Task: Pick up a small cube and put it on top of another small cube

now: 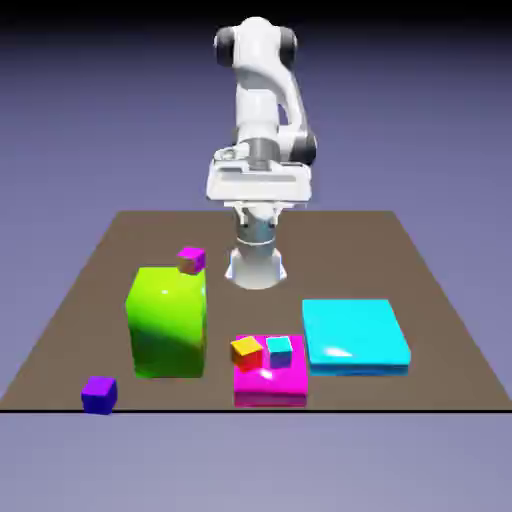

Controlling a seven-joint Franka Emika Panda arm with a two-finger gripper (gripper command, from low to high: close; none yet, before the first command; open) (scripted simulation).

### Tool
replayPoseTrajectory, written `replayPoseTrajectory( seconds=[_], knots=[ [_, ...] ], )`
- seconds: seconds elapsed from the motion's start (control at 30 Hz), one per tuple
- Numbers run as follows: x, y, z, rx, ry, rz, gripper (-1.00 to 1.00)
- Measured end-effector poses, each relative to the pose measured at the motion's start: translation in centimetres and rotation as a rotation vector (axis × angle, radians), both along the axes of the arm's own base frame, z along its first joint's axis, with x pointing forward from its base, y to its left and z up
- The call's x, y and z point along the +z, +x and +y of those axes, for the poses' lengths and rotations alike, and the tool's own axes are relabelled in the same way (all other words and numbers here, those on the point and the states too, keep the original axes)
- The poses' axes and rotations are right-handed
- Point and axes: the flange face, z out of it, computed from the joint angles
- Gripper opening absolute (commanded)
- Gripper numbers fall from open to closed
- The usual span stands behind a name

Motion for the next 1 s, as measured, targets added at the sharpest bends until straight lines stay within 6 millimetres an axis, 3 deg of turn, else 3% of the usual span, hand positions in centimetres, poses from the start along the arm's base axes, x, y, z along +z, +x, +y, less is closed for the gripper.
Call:
replayPoseTrajectory(
  seconds=[0.17, 0.37, 0.5, 0.67, 1.0],
  knots=[
    [-2.1, 4.5, -5.9, -0.219, 0.180, 0.186, 0.00],
    [-5.7, 8.4, -13.3, -0.471, 0.395, 0.387, 0.00],
    [-8.4, 10.0, -18.7, -0.639, 0.539, 0.502, 0.00],
    [-12.0, 11.6, -24.1, -0.807, 0.707, 0.632, 0.00],
    [-19.2, 12.6, -34.3, -1.086, 1.016, 0.835, 0.00]
  ],
)
